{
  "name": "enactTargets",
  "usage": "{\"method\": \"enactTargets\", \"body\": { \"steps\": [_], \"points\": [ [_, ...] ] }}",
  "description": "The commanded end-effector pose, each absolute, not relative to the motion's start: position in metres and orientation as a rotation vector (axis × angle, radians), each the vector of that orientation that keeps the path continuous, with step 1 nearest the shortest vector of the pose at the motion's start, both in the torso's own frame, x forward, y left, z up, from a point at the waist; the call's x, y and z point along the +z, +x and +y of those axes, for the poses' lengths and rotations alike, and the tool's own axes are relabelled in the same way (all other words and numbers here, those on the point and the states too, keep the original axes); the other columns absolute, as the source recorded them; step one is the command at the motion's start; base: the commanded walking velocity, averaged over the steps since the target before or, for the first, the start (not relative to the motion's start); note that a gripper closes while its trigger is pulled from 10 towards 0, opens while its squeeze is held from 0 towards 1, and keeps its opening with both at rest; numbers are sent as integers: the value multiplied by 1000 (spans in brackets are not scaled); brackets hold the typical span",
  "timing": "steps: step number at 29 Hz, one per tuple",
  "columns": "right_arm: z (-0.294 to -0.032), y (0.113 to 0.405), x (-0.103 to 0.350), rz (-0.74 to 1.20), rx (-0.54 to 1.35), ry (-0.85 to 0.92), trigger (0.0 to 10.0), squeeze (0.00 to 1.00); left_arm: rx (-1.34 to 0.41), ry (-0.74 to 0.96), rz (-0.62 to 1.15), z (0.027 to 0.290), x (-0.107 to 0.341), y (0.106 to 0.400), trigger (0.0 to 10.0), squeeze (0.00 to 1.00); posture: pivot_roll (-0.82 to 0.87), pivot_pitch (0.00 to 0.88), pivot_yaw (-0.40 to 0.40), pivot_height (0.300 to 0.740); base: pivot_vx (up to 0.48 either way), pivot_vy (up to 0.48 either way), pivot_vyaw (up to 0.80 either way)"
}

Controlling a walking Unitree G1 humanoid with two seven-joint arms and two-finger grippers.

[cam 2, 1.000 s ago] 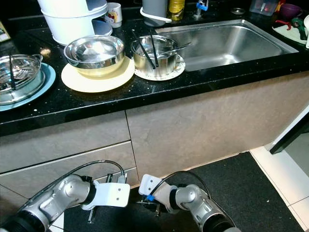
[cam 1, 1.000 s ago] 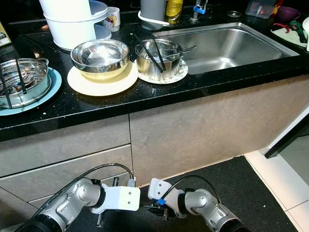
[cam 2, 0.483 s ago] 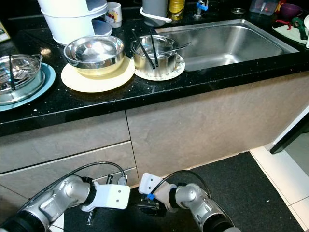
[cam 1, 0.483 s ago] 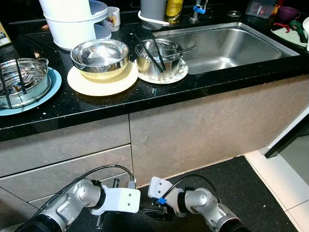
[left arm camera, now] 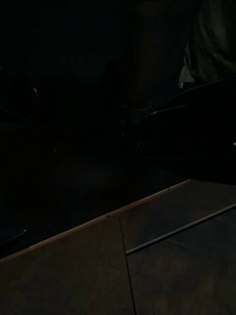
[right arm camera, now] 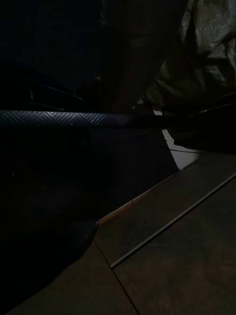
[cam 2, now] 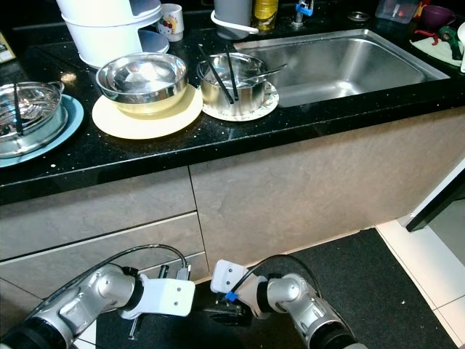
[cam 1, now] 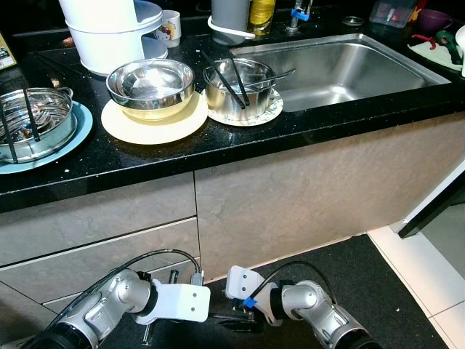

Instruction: Kitchen organization

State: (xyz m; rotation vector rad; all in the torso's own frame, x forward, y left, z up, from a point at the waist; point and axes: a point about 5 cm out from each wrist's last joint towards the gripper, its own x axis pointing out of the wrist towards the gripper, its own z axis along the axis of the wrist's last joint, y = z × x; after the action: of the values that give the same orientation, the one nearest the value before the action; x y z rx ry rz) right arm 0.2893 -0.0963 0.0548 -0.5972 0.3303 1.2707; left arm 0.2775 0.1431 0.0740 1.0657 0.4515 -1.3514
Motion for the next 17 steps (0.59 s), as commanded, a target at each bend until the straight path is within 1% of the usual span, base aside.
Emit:
{"method": "enactTargets", "body": {
  "steps": [1, 2, 3, 17],
  "points": [
    [-99, 287, 53, 340, 1269, -593, 6980, 0, -1393, 1078, 522, 149, 61, 267, 0, 0, -99, 244, -16, 740, 0, 0, 0],
    [-100, 286, 54, 344, 1271, -594, 1686, 0, -1395, 1079, 525, 150, 61, 267, 0, 0, -99, 244, -16, 740, 0, 0, 0],
    [-101, 286, 54, 346, 1271, -594, 0, 0, -1395, 1079, 526, 150, 61, 267, 0, 0, -98, 245, -16, 740, 0, 0, 0],
    [-103, 284, 53, 372, 1275, -595, 0, 0, -1389, 1074, 528, 151, 61, 267, 0, 0, -93, 245, -16, 740, 0, 0, 0]
  ]
}}
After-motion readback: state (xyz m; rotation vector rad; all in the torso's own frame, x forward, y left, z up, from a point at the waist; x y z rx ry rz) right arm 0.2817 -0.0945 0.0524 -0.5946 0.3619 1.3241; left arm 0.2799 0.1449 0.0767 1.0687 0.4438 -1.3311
